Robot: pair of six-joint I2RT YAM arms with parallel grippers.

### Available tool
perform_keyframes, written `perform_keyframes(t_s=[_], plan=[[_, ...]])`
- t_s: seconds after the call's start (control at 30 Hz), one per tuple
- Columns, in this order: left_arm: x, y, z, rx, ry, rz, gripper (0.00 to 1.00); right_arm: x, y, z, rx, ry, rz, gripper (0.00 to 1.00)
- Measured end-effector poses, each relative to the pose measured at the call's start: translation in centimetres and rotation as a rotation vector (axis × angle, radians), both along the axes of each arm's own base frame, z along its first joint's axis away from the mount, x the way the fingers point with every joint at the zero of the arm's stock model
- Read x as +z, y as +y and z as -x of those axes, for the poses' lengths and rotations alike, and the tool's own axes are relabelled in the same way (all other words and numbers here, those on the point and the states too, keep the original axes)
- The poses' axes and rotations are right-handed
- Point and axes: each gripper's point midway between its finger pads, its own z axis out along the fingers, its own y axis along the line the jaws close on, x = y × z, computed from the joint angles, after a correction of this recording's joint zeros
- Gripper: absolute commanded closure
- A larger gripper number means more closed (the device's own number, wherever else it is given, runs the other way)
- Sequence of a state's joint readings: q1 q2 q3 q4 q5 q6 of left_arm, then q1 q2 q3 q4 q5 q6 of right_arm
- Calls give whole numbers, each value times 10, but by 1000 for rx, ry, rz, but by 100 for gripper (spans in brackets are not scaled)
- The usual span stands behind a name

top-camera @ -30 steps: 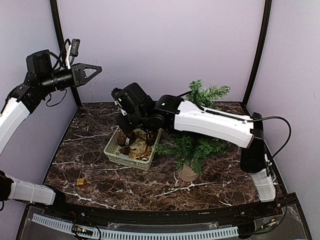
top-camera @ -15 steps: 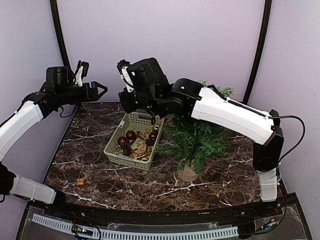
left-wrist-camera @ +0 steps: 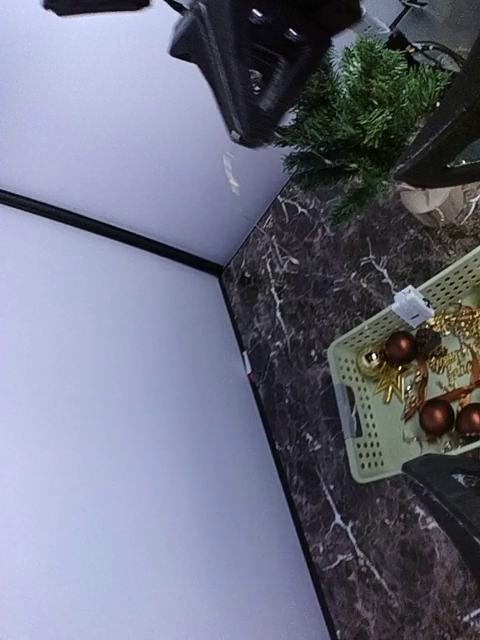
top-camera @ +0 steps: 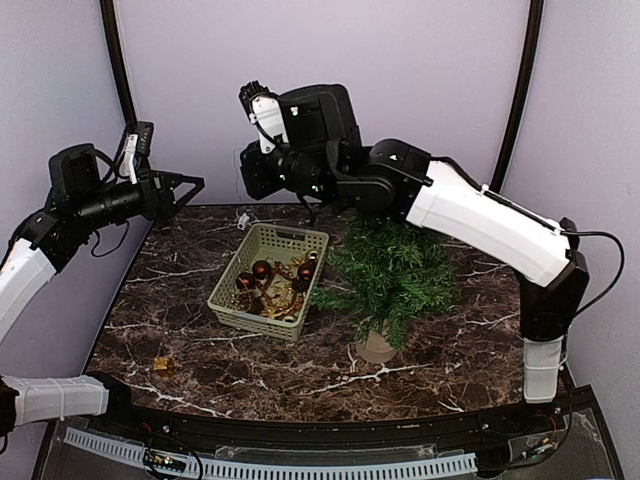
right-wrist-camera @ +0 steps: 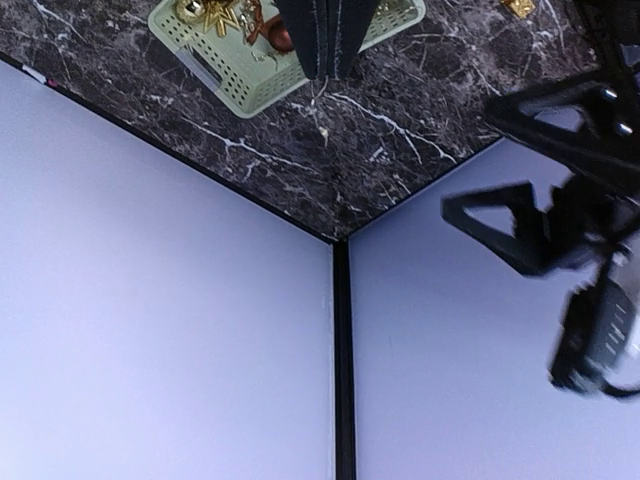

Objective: Decorate the small christmas tree
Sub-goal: Pass from the left arm to the right, then adjust the light string.

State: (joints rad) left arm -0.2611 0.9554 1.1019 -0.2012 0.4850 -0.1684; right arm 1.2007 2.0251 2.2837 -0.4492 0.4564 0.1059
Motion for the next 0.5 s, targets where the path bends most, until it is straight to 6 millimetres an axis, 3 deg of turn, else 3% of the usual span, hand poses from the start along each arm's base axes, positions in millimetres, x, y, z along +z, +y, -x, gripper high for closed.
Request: perform_keyframes(t_s=[0.17,0.33,0.5], plan=[[-36,-21,4,-137,100,48,3,56,-13,20,88,-34,-130,100],[-26,-31,15,-226,72,83,3,100,-30,43,179,-68,-235,100],[-20,-35,33,-300,26,106,2,111,-39,67,279,-74,-259,100]])
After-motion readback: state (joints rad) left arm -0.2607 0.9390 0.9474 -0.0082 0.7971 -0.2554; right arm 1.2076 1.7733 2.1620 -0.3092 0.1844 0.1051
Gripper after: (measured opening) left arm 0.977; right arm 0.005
